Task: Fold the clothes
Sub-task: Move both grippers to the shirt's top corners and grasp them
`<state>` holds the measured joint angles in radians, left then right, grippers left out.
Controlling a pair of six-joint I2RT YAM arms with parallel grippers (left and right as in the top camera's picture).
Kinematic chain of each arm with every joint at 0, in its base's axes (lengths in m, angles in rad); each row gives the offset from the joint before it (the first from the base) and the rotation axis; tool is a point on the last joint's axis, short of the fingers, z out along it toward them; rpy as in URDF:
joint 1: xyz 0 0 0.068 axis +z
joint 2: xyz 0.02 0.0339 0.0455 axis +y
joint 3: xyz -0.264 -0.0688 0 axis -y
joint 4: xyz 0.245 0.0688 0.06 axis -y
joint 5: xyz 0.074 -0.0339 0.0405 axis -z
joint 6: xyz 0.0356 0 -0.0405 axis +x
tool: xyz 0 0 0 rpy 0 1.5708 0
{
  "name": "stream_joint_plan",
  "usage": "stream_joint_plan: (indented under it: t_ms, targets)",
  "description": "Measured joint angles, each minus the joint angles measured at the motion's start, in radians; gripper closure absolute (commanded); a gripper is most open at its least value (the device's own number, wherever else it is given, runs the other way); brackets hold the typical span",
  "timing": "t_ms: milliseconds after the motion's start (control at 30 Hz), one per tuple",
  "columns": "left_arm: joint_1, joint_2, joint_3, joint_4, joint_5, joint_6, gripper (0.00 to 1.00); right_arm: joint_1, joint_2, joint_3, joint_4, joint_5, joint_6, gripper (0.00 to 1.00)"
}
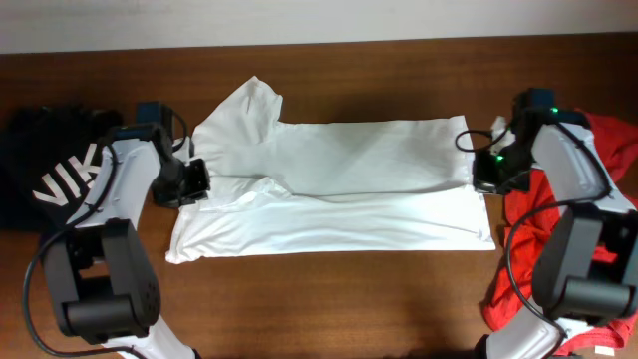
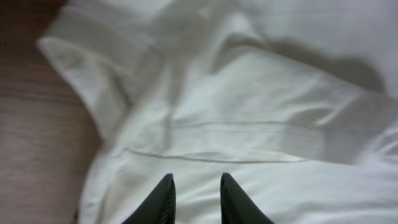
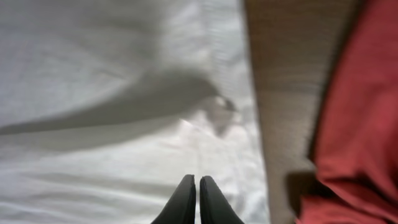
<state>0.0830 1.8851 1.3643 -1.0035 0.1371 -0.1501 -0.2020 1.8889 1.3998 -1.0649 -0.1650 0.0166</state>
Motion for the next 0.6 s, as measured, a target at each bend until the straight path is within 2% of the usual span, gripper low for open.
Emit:
stream_joint_plan:
  t_ms: [267,300,333,400,433,600]
  targets:
    - [-0.025,0.0,0.0,0.004,0.013,0.0,0.75,0.05,0.11,0.0,0.074,-0.021,-0.016,0.96]
    - [-0.025,0.0,0.0,0.004,0.013,0.0,0.75,0.05,0.125,0.0,0.091,-0.02,-0.014,0.94]
    - [-0.025,0.0,0.0,0.004,0.014,0.0,0.75,0.05,0.135,0.0,0.108,-0.019,-0.009,0.87]
    - [-0.025,0.0,0.0,0.005,0.013,0.0,0.75,0.049,0.159,-0.001,0.173,-0.014,0.014,0.83]
    - [-0.025,0.0,0.0,0.006,0.013,0.0,0.7,0.049,0.161,-0.001,0.203,-0.012,0.02,0.81]
    - [-0.025,0.0,0.0,0.006,0.014,0.004,0.64,0.05,0.164,-0.001,0.284,-0.01,0.045,0.81]
